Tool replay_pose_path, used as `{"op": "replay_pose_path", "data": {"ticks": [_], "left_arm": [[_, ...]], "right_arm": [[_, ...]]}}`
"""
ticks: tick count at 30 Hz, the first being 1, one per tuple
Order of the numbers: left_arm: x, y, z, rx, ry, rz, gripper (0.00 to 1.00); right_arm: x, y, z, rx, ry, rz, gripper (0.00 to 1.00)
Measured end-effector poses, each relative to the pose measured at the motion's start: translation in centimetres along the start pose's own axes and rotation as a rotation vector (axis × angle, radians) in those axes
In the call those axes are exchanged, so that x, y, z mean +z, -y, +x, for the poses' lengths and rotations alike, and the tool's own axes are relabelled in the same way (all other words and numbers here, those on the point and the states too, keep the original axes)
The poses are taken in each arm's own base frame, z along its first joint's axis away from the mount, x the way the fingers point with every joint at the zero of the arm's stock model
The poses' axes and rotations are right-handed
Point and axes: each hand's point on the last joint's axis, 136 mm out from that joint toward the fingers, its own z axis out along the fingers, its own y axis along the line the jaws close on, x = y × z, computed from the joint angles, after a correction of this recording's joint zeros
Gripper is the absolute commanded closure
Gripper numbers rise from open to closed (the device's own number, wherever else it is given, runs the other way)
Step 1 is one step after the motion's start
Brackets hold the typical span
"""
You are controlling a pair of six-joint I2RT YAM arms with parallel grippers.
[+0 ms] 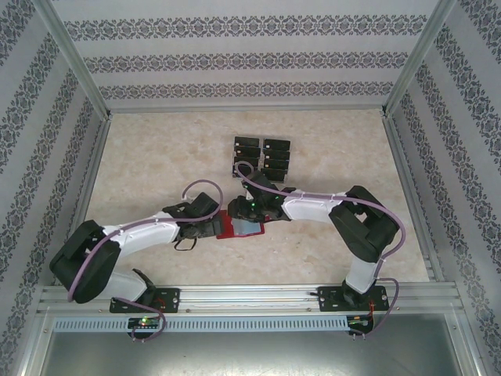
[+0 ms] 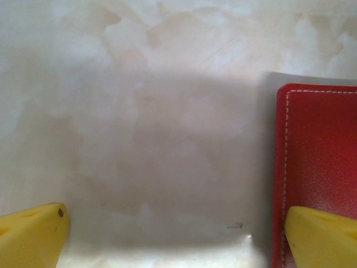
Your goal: Put the credit cards into the card holder
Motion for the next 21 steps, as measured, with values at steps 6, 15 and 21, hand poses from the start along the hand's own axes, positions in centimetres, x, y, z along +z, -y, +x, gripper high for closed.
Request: {"op": "replay_pose_path", "data": {"ticks": [6,15,21], "left_arm": [[-1.7,-1.0,-0.4,-0.063,0.065,0.023,0.0],[-4.2,-2.3,-1.9,-0.132,0.178,0.023,0.0],[-4.5,-4.1,-1.4,-0.149,0.184,-0.027,0.0]], "right_arm": [[0.5,-0.9,0.3,-0.012,-0.017,-0.004,0.58],[1.2,-3.1,1.3,-0.041,-0.041,-0.026,0.58],[2.0,-5.1,4.2,-0.077,-0.11,-0.039,0.58]]}}
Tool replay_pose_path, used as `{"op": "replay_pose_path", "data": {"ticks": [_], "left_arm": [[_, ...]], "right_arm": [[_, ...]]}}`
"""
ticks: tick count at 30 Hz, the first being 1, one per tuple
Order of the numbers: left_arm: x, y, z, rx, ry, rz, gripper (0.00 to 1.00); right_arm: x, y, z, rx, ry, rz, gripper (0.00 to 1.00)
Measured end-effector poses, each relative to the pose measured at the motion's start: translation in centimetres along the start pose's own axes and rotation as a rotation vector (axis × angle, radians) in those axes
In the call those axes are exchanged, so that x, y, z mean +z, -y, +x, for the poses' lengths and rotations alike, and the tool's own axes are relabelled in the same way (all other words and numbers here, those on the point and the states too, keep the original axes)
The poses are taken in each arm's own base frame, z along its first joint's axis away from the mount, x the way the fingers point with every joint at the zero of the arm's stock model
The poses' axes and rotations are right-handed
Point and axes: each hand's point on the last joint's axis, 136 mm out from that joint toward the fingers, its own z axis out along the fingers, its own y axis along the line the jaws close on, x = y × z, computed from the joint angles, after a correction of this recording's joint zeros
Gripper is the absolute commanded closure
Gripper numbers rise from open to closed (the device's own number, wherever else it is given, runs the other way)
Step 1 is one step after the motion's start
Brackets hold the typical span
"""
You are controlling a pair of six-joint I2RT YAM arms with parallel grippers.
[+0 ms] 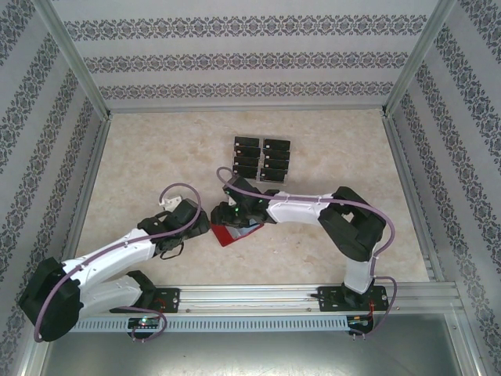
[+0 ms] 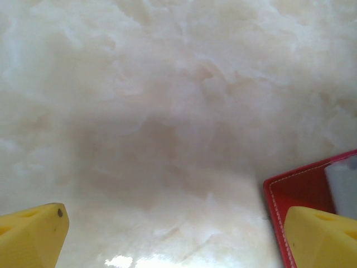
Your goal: Put the credit cards into the card holder
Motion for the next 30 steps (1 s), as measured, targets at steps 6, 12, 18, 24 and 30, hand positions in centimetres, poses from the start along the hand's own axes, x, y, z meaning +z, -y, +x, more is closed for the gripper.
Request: {"op": "replay_pose_path", "data": {"ticks": [6,12,18,24,30], "left_arm": [[0.1,-0.5,0.1,-0.002,0.001,-0.021,0.0],[0.5,-0.4,0.2,0.01,-0.017,-0.043,0.0],[0.7,0.7,-0.1,0.021,-0.029,-0.036,0.0],[0.8,1.7,-0.4,0.039,-0.041,-0.024,0.0],[0.8,2.0,-0.6,0.045,-0.04,-0.019,0.0]], "right_arm": [[-1.3,-1.3,1.7,-0.024,-0.027,-0.008,0.57],[-7.5,-4.8,-0.5,-0.089,0.085,-0.113,0.56],[-11.6,-1.4,-5.3,-0.06,0.227,-0.066,0.52],[-9.3,5.6,-5.7,-0.011,0.176,0.105,0.52],[-6.6,9.2,-3.6,0.015,0.087,0.183,0.53]]}}
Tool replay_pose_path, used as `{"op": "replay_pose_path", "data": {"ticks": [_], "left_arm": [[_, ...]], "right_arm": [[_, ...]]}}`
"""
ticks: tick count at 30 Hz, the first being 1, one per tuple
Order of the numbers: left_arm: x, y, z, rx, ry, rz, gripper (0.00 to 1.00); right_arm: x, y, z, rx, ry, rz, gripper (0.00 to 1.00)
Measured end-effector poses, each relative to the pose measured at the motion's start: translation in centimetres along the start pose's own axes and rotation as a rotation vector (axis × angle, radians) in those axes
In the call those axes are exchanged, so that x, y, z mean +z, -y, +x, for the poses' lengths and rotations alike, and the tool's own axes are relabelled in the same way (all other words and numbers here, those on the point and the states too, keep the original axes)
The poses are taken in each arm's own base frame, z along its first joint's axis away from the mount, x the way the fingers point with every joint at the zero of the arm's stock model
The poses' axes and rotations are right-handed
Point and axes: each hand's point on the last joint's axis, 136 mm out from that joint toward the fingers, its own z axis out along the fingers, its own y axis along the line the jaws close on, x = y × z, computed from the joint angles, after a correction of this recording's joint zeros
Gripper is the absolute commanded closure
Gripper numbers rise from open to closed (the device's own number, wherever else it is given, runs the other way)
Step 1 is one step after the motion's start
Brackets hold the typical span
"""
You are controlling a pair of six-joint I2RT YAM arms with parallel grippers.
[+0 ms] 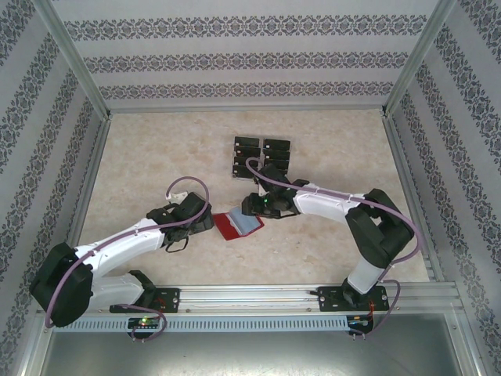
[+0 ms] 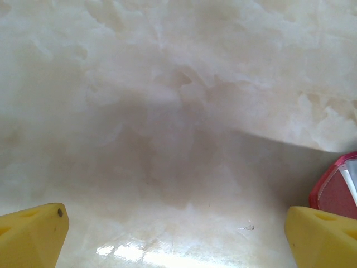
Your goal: Put the credit cards into the card holder
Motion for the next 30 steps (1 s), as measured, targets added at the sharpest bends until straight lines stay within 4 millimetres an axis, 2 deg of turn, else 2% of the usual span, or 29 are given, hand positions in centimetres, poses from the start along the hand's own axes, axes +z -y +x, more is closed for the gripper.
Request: {"op": "replay_pose_path", "data": {"ticks": [8,19,30], "left_arm": [[0.2,-0.1,0.2,0.009,-0.008,-0.008,0.0],[0.3,0.2,0.2,0.009,-0.01,0.001,0.0],[0.6,0.4,0.5,0.007,-0.019,0.012,0.0]], "right_arm": [[1.6,-0.3,2.0,-0.033,-0.042,0.005,0.54],[2.2,-0.9,2.7,-0.052,-0.051,-0.007,0.54],[3.0,-4.0,4.0,-0.083,-0.09,-0.073,0.54]]}}
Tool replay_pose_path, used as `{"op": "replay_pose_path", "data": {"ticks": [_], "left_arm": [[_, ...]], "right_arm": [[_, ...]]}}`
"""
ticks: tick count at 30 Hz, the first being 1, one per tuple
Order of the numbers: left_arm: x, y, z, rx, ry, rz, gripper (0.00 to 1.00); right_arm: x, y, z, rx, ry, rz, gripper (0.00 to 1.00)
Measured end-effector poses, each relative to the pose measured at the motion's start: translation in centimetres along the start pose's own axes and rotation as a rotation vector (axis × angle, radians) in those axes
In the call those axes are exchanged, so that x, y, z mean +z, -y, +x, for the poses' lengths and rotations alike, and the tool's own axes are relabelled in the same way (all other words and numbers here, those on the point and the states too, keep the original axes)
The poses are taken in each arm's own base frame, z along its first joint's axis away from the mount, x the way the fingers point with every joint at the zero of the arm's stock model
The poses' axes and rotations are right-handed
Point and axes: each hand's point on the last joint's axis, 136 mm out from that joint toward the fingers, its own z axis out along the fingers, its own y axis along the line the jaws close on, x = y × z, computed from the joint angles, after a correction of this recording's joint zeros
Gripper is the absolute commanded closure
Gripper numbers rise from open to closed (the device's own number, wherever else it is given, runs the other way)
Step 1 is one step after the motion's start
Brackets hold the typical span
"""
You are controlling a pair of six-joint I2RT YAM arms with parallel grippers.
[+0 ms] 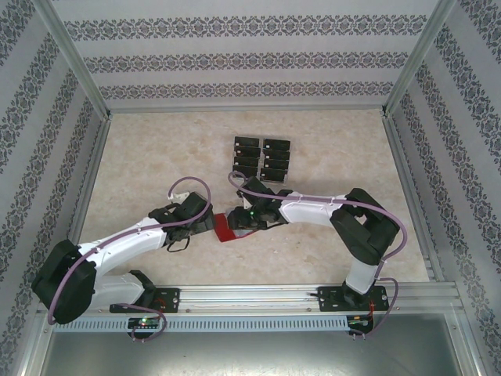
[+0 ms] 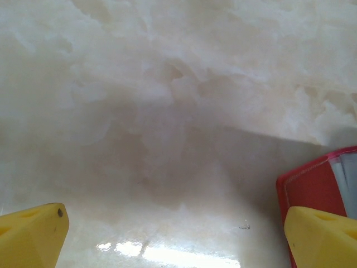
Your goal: Put the credit cards into the card holder
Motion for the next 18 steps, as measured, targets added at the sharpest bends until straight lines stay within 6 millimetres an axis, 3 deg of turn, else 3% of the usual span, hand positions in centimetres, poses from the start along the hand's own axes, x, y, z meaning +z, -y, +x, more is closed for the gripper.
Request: {"op": "replay_pose_path", "data": {"ticks": [8,18], "left_arm": [[0.2,-1.2,0.7,-0.005,-0.004,-0.012,0.0],[-0.9,-3.5,-1.4,-0.141,0.061,0.02,0.0]], "right_arm": [[0.6,-1.7,0.4,-0.01,-0.024,-0.03,0.54],[1.5,-3.8,0.7,-0.03,-0.041,-0.05,0.54]]}}
